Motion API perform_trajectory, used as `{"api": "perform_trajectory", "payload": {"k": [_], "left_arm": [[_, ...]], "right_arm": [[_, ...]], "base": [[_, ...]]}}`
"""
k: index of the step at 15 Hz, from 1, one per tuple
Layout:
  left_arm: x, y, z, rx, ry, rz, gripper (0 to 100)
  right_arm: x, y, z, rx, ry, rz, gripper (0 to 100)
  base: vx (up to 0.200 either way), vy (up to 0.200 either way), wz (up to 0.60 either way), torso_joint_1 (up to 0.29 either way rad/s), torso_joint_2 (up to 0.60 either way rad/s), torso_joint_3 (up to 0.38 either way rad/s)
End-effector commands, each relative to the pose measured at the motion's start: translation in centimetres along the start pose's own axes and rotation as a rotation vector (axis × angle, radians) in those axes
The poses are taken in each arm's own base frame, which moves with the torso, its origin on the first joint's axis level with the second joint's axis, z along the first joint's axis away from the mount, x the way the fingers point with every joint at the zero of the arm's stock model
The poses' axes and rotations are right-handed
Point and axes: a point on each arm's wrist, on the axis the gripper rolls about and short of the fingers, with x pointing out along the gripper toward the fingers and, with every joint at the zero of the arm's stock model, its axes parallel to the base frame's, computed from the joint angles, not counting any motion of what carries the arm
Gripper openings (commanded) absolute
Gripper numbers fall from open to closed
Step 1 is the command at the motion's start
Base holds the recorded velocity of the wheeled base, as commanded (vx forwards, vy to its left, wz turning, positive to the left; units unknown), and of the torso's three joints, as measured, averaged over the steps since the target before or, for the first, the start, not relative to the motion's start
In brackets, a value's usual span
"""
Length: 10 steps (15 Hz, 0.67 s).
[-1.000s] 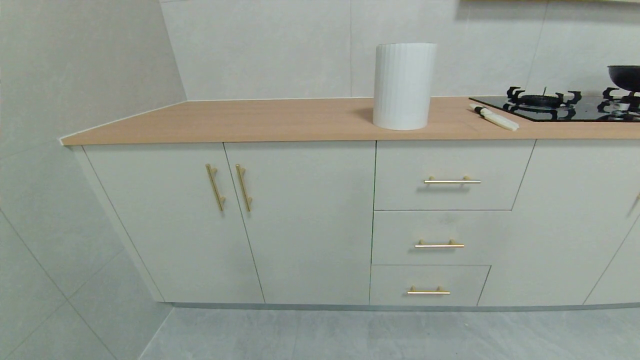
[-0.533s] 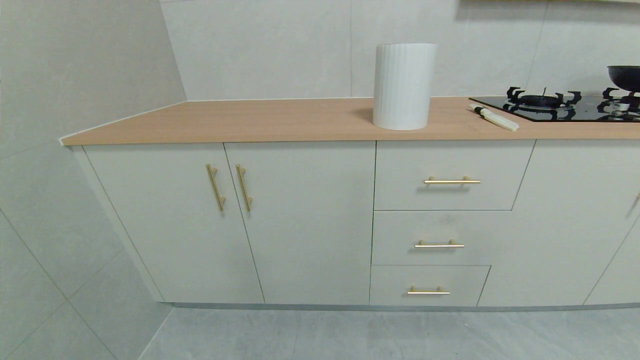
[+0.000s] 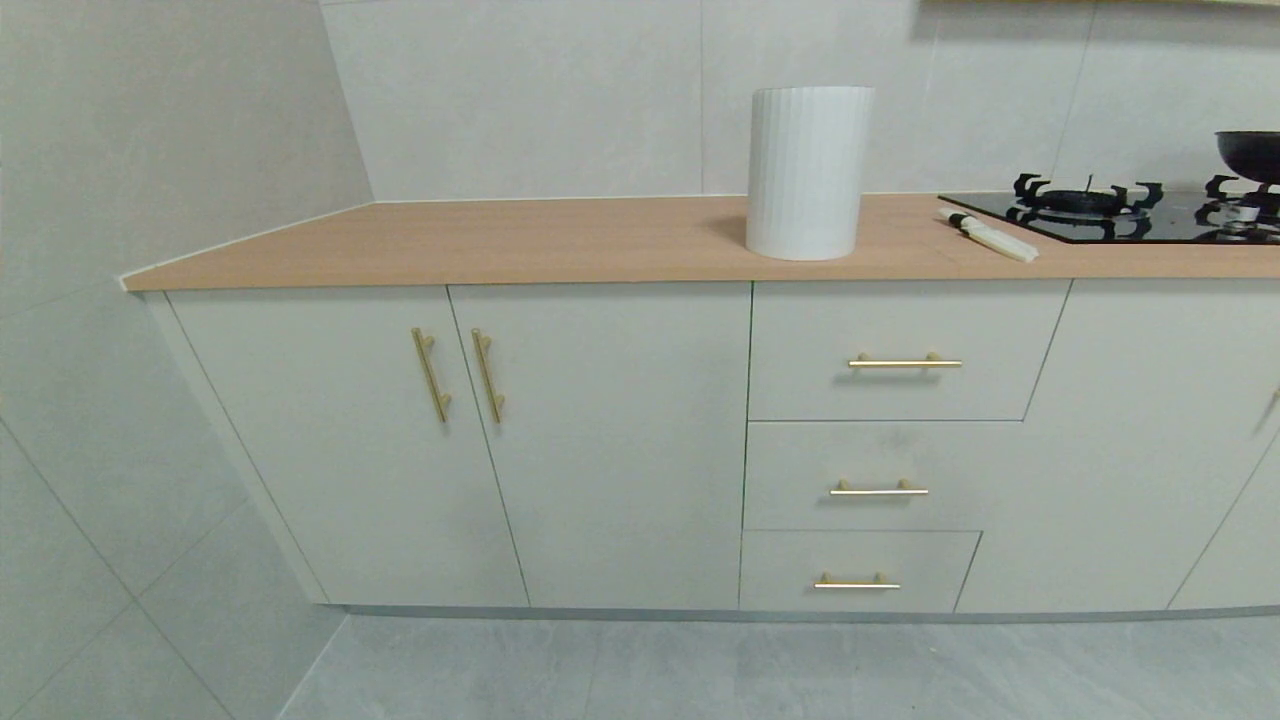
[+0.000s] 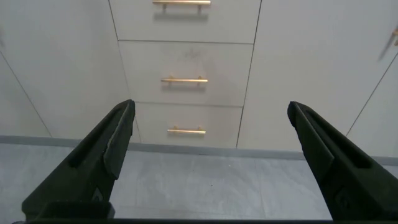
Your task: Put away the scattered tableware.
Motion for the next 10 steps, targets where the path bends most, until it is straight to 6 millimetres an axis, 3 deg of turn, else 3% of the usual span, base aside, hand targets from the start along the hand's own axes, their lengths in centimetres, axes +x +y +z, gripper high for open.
{"api": "perform_trajectory", "payload": {"k": [1, 10], "left_arm": [[0.00, 0.00, 0.00, -0.001, 0.001, 0.000, 100], [0.00, 0.00, 0.00, 0.010, 0.001, 0.001, 100]], "right_arm": [[0.05, 0.00, -0.13, 0.000, 0.010, 0.001, 100], [0.05, 0.01, -0.12, 0.015, 0.008, 0.006, 100]], "base": [[0.000, 0.000, 0.00, 0.000, 0.00, 0.000], [0.000, 0.000, 0.00, 0.000, 0.00, 0.000]]}}
